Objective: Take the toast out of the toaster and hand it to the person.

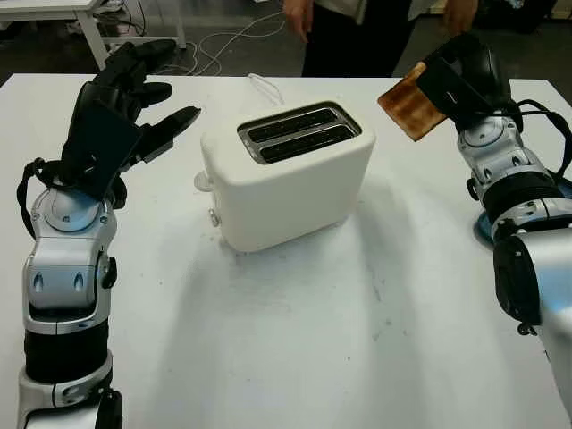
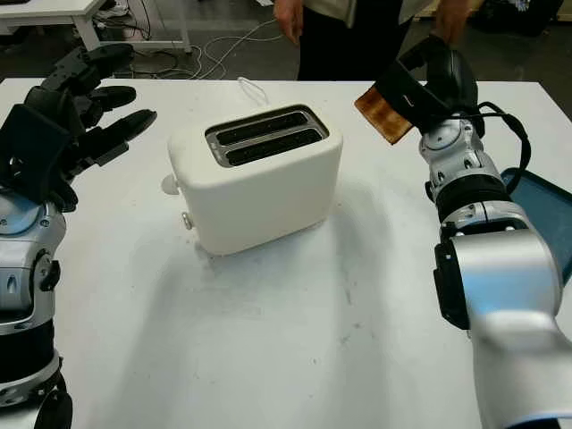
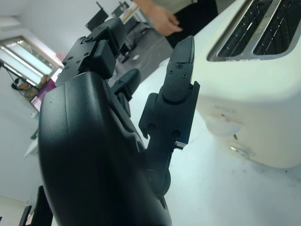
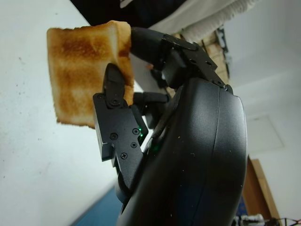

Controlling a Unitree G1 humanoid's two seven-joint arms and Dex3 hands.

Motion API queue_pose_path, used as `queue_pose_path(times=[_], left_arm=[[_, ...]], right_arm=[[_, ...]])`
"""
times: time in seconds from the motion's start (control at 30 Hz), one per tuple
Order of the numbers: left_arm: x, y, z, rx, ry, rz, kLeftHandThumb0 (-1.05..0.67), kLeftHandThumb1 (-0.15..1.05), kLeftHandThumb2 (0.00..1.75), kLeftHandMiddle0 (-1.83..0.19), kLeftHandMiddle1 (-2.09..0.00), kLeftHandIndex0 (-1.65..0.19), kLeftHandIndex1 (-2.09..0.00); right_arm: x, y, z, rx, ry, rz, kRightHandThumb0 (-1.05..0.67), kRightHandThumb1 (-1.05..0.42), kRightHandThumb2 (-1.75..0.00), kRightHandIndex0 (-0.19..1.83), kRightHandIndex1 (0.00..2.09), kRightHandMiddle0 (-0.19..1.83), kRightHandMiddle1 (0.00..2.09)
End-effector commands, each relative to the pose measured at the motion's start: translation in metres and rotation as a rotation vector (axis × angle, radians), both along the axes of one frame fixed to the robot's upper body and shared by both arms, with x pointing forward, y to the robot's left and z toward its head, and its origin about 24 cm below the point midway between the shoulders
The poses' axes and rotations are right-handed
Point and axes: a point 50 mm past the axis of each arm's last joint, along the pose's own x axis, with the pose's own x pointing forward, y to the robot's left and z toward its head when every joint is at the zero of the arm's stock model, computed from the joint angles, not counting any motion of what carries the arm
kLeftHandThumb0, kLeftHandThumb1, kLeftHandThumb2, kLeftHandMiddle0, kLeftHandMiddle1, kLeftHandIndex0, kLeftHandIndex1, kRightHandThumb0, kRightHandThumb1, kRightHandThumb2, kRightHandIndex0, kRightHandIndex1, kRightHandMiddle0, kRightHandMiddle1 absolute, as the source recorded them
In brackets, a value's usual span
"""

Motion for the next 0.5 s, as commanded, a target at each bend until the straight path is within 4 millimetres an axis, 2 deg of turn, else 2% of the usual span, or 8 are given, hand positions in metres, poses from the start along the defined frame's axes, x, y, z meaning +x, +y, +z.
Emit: queue_pose_path(times=[0.0, 0.17, 0.27, 0.3, 0.33, 0.37, 0.43, 0.47], left_arm=[[-0.0003, 0.0022, -0.0027, 0.004, 0.008, 0.004, -0.32, 0.92, 0.04, -0.06, -0.90, -0.28, -0.41], [-0.0003, 0.0020, -0.0024, 0.005, 0.007, 0.006, -0.32, 0.92, 0.04, -0.06, -0.90, -0.28, -0.41], [-0.0005, 0.0021, -0.0026, 0.009, 0.003, 0.007, -0.32, 0.92, 0.04, -0.06, -0.90, -0.28, -0.41], [-0.0006, 0.0022, -0.0025, 0.011, 0.001, 0.007, -0.32, 0.92, 0.04, -0.06, -0.90, -0.28, -0.41], [-0.0006, 0.0022, -0.0025, 0.010, 0.001, 0.006, -0.32, 0.92, 0.05, -0.06, -0.90, -0.28, -0.41], [-0.0006, 0.0022, -0.0025, 0.009, 0.001, 0.006, -0.32, 0.92, 0.05, -0.06, -0.90, -0.28, -0.41], [-0.0005, 0.0020, -0.0024, 0.006, 0.002, 0.005, -0.32, 0.92, 0.05, -0.06, -0.90, -0.28, -0.41], [-0.0004, 0.0019, -0.0024, 0.004, 0.003, 0.004, -0.31, 0.92, 0.05, -0.06, -0.90, -0.28, -0.41]], right_arm=[[0.0013, 0.0014, 0.0060, -0.011, -0.005, -0.001, -0.08, -0.92, -0.32, 0.49, 1.31, 0.80, 0.20], [0.0009, 0.0016, 0.0068, -0.021, -0.017, 0.014, -0.10, -0.92, -0.32, 0.53, 1.18, 0.84, 0.06], [0.0006, 0.0017, 0.0068, -0.033, -0.024, 0.016, -0.08, -0.92, -0.31, 0.56, 1.20, 0.91, 0.05], [0.0006, 0.0015, 0.0069, -0.040, -0.023, 0.016, -0.08, -0.92, -0.31, 0.54, 1.15, 0.89, 0.04], [0.0007, 0.0017, 0.0071, -0.043, -0.022, 0.014, -0.10, -0.92, -0.31, 0.60, 0.93, 0.86, 0.03], [0.0008, 0.0020, 0.0073, -0.047, -0.020, 0.014, -0.11, -0.92, -0.31, 0.63, 0.91, 0.88, 0.03], [0.0008, 0.0020, 0.0071, -0.038, -0.021, 0.017, -0.10, -0.92, -0.32, 0.62, 0.90, 0.88, 0.02], [0.0005, 0.0019, 0.0071, -0.037, -0.028, 0.023, -0.08, -0.92, -0.31, 0.52, 1.13, 0.90, 0.04]])
